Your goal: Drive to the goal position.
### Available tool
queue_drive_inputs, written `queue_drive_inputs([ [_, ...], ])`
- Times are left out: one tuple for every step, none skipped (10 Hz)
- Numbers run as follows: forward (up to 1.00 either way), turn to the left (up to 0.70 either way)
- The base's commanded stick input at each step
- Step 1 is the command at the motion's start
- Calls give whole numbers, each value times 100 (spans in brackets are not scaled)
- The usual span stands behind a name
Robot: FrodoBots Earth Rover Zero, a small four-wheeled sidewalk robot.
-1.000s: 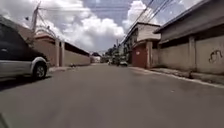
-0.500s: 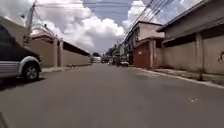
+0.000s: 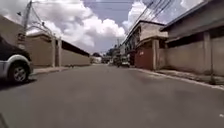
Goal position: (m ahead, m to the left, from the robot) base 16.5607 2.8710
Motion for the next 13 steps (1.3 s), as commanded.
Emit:
queue_drive_inputs([
  [100, 0],
  [100, 0],
  [100, 0],
  [100, 0],
  [100, 0],
  [100, 0],
  [100, 0],
  [100, 0],
  [100, 0],
  [100, 0],
  [100, 0],
  [100, 0],
  [100, 0],
])
